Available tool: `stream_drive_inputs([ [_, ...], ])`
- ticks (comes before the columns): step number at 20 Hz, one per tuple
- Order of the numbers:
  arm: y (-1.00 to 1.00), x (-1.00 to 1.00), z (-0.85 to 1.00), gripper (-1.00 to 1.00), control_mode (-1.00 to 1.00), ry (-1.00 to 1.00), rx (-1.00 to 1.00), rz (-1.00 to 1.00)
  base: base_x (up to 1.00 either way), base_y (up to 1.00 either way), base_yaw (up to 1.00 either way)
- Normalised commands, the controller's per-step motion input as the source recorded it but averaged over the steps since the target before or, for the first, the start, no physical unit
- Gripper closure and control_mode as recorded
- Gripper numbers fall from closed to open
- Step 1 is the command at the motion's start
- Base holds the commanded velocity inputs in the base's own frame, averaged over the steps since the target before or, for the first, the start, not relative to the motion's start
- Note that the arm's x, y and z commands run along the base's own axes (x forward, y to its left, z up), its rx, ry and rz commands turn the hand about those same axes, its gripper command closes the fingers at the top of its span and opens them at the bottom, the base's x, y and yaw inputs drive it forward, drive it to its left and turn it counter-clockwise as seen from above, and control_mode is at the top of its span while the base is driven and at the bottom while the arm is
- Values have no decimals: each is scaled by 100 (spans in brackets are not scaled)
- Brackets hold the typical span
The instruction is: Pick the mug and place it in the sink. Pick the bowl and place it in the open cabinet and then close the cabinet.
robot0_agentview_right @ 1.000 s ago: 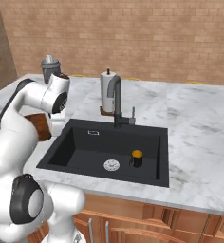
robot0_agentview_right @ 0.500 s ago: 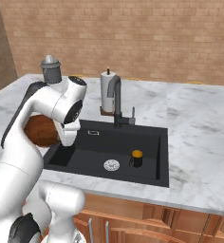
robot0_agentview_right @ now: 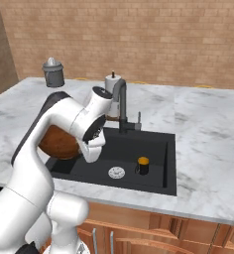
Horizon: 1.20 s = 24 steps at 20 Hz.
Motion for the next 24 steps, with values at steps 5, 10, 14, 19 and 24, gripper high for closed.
stream_drive_inputs([
  [5, -10, -4, 0, 100, -100, -1, 0, 0, 0, 0, 0],
  [10, 0, 0, 0, 100, -100, 0, 0, 0, 0, 0, 0],
  [14, -4, 0, -2, 100, 100, -2, 2, -3, -1, -4, -7],
  [19, 0, 0, 0, 100, 100, 0, 0, 0, -4, -15, -56],
  [24, 0, 0, 0, 100, 100, 0, 0, 0, -9, -28, -66],
])
